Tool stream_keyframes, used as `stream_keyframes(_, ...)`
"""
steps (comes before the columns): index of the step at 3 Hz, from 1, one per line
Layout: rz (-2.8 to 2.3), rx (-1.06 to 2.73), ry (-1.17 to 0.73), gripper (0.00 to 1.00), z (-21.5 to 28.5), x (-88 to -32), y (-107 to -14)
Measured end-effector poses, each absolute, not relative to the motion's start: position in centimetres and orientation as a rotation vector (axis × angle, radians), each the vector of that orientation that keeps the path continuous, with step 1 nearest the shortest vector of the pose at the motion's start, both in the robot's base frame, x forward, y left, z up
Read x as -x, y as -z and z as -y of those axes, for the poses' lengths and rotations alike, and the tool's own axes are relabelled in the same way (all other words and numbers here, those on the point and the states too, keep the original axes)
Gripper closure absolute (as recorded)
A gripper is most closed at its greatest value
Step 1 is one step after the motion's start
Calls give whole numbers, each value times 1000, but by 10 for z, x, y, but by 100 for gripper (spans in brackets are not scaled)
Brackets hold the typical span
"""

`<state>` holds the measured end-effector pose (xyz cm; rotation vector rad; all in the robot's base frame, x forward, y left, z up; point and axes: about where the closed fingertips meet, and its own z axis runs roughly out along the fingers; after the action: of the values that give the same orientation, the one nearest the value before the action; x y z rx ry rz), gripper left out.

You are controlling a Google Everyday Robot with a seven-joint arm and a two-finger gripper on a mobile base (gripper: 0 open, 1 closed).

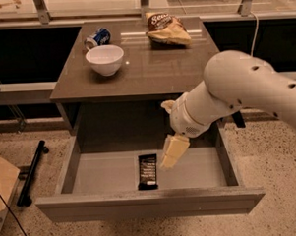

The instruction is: Pick rxbar chocolate from top drawer and place on counter

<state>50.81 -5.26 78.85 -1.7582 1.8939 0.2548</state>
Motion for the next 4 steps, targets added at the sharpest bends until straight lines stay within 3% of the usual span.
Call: stream_keyframes(4,-1793,1583,-592,0,28,-542,-679)
